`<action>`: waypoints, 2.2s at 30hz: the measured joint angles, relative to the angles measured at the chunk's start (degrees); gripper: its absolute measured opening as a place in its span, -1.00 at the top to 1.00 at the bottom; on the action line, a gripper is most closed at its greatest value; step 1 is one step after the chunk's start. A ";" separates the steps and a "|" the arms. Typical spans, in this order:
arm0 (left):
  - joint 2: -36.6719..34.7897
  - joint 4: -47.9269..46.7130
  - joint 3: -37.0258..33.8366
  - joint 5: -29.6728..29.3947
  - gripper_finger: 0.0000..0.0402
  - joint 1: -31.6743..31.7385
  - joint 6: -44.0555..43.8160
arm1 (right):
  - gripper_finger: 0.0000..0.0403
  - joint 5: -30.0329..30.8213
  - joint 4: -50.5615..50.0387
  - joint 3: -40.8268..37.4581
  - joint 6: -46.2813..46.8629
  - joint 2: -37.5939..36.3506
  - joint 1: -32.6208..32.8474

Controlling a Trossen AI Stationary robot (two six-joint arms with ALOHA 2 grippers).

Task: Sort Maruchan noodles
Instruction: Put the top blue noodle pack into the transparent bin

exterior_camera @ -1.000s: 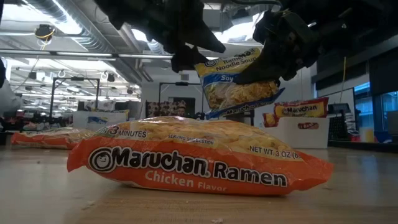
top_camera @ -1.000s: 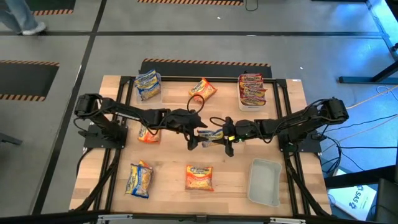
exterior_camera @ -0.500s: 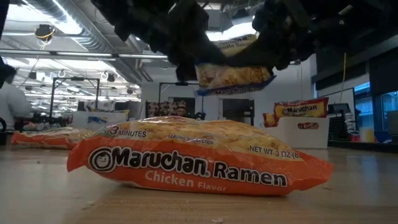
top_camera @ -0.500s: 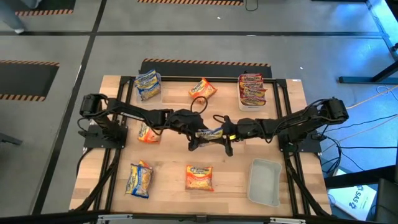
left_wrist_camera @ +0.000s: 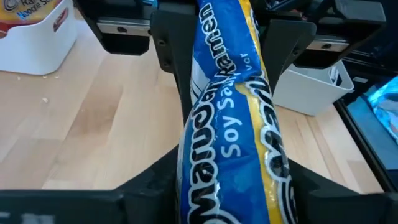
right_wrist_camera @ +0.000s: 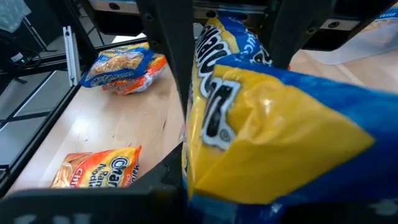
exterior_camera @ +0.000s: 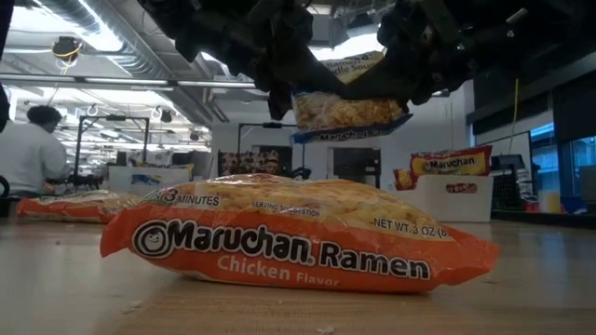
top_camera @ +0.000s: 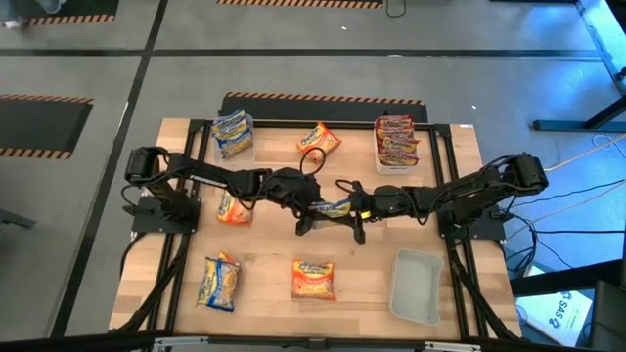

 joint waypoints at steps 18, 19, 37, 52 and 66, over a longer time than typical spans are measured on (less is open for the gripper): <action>-6.20 -7.79 -0.15 -3.57 0.31 0.22 3.23 | -0.22 -0.23 -6.88 0.13 0.23 -7.78 -0.02; -7.58 -9.41 -0.15 -4.59 0.31 0.24 3.96 | -0.23 0.49 -8.54 0.04 -0.24 -9.50 0.00; -30.49 -37.66 -0.08 -14.10 0.31 8.23 8.85 | -0.24 7.58 -14.00 0.02 -2.14 -11.02 0.00; -19.76 -40.41 -0.08 -8.04 -0.11 7.21 12.85 | -0.24 8.59 -9.81 0.08 -0.73 -4.24 0.00; -12.95 -54.45 8.29 -6.70 -0.37 5.51 16.13 | -0.24 8.59 -10.59 -0.02 1.11 -3.74 0.00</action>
